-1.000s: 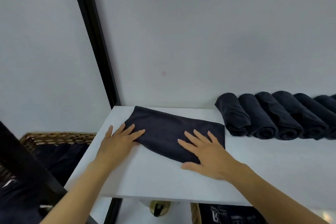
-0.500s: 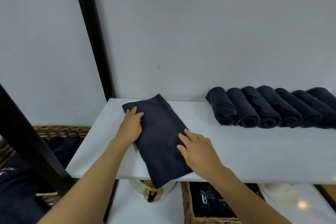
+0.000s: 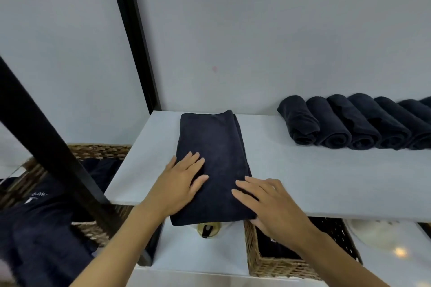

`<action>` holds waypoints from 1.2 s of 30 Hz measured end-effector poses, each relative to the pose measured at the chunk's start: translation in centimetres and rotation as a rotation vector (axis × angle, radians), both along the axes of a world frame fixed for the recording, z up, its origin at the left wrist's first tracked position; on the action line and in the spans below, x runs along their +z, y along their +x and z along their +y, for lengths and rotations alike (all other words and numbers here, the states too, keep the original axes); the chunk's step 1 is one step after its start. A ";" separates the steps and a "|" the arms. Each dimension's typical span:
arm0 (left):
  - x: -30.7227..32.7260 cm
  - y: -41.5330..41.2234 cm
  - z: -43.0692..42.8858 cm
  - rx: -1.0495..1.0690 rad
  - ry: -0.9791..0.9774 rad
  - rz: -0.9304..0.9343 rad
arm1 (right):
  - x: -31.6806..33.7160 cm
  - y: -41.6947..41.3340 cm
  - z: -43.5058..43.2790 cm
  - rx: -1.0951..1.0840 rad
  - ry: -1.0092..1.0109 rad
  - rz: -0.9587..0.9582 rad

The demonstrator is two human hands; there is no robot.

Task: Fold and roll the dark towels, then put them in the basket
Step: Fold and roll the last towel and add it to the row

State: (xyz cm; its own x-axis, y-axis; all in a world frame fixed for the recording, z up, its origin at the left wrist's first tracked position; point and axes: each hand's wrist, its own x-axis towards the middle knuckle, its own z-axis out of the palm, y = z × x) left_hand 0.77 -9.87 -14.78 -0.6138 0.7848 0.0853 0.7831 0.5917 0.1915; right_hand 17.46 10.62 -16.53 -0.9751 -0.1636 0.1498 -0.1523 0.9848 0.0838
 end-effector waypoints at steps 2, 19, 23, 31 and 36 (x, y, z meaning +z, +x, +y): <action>-0.4 2.9 -2.4 -0.093 0.077 0.052 | -0.2 0.0 0.5 0.046 -0.093 0.113; 1.8 1.8 -3.6 0.221 0.594 -0.486 | 4.5 -4.1 0.6 -0.298 -0.791 -0.074; 2.0 1.1 -2.4 0.342 0.610 -0.534 | 2.9 -3.4 -0.6 0.085 -0.187 0.398; 1.7 0.8 -2.0 0.365 0.484 -0.040 | 3.3 -5.4 -0.8 0.076 -0.009 0.084; -0.3 1.8 -3.6 -0.143 0.291 0.392 | 5.9 -5.9 0.3 0.007 -0.415 -0.255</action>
State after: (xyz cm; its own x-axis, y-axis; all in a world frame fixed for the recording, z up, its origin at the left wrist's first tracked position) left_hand 2.59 -13.42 -15.09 -0.3798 0.7682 0.5153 0.8985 0.4388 0.0081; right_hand 11.58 10.92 -10.68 -0.9883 -0.1472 -0.0399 -0.1235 0.9261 -0.3566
